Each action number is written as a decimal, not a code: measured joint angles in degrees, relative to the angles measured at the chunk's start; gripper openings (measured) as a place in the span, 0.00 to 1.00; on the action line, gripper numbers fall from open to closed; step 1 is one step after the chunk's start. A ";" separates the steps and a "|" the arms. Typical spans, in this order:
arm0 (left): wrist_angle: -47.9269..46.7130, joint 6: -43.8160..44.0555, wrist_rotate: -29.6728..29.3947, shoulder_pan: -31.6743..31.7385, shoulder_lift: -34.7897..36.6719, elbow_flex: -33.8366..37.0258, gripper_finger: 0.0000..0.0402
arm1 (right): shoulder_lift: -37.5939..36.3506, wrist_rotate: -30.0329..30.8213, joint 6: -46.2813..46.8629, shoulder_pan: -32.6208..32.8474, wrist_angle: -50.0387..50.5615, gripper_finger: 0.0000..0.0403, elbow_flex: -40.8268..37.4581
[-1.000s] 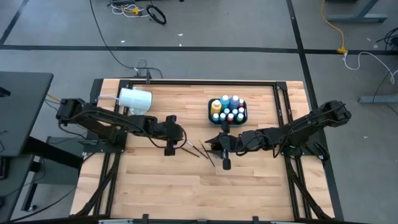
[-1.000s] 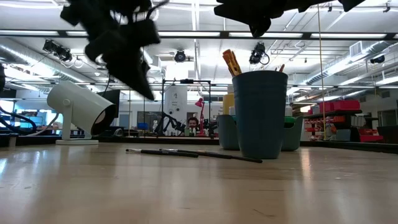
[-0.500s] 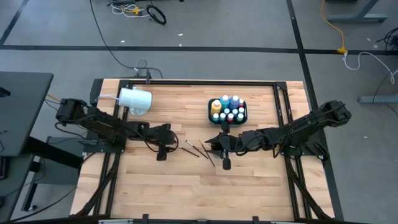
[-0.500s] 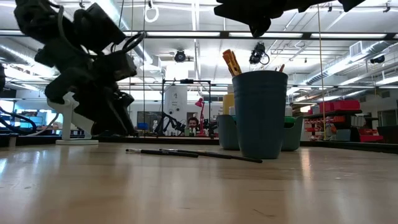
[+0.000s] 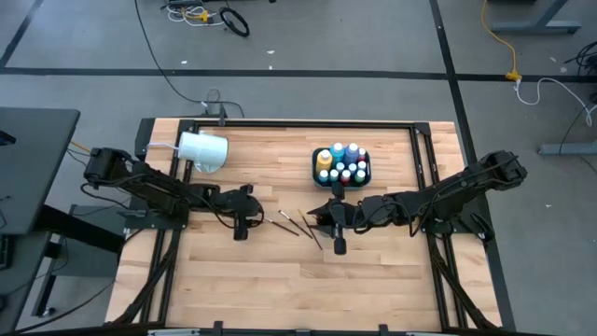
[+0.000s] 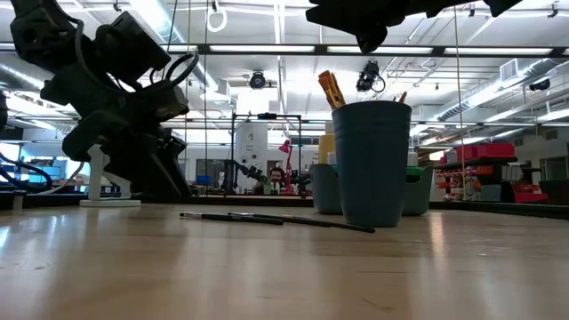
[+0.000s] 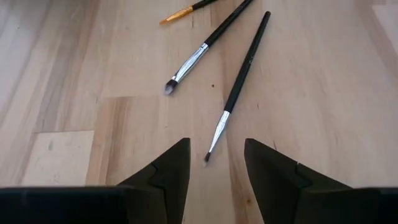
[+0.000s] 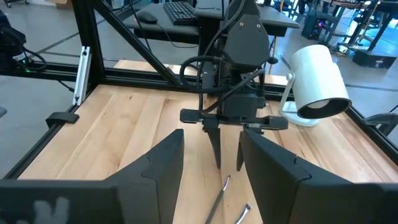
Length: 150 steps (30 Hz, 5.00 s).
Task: Pick & Place Paint Supplies
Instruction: Put the left silver paint brush into the cup
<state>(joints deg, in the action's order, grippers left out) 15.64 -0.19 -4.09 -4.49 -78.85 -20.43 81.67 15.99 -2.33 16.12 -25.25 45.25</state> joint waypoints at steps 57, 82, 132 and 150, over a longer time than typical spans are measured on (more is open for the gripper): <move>-9.70 -24.27 -6.94 -10.53 4.36 -11.85 0.01 | -0.02 -0.22 4.49 -0.01 1.46 0.42 -0.02; -7.08 -94.78 -30.40 -22.30 6.54 -24.96 0.01 | 7.96 -26.01 30.82 -7.18 -12.04 0.42 -0.02; 19.63 -82.13 -25.68 -18.78 -2.93 -24.98 0.12 | 2.90 -28.53 15.17 -8.89 -3.40 0.05 0.02; 28.36 -40.56 -52.89 -18.50 -2.91 -25.11 0.23 | -3.04 1.49 7.38 -2.60 -6.90 0.04 -8.68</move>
<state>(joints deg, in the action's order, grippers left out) 44.00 -40.76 -56.98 -22.98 -81.76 -45.54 78.63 17.47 5.06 13.52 -32.15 36.57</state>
